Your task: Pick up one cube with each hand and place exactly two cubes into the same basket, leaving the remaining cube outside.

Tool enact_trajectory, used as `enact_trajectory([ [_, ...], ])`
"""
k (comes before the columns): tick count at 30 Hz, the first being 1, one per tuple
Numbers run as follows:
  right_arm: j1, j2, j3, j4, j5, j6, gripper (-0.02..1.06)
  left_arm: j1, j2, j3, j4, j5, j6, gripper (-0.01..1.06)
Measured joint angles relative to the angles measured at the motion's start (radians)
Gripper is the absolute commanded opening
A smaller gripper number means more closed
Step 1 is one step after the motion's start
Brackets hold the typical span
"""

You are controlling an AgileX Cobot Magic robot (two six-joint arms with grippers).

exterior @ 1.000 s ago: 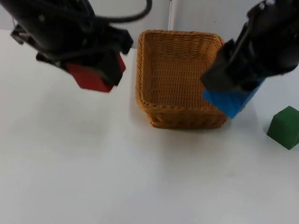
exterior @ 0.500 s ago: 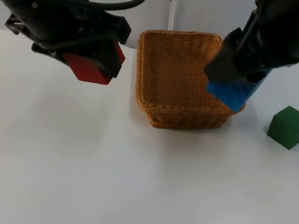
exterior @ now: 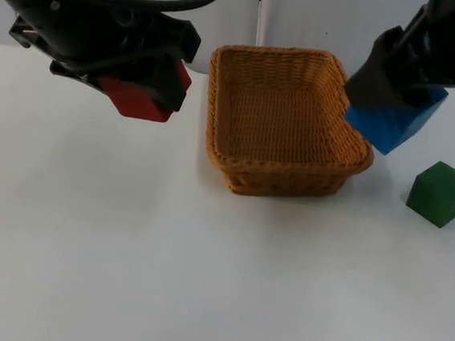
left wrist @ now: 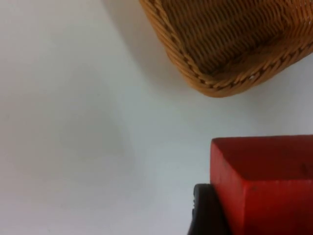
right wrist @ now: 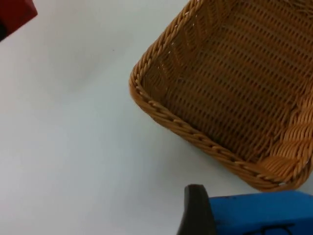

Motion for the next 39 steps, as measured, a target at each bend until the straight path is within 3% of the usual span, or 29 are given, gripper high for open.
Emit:
enact_trajectory([
  [9,-0.012,0.0,0.0,0.002,-0.044,0.004,0.0,0.0,0.0,-0.002,-0.006,-0.008,0.0,0.0],
  [13,-0.012,0.019,-0.038,0.003,-0.022,0.011,0.0,-0.005,0.002,-0.025,-0.006,-0.008,0.0,0.0],
  [22,-0.012,0.221,-0.312,-0.003,0.112,0.023,0.0,-0.065,0.052,-0.107,0.004,-0.013,0.002,0.0],
  [39,-0.1,0.501,-0.686,-0.005,0.255,0.044,0.0,-0.069,0.216,-0.272,0.016,-0.013,0.046,0.0],
])
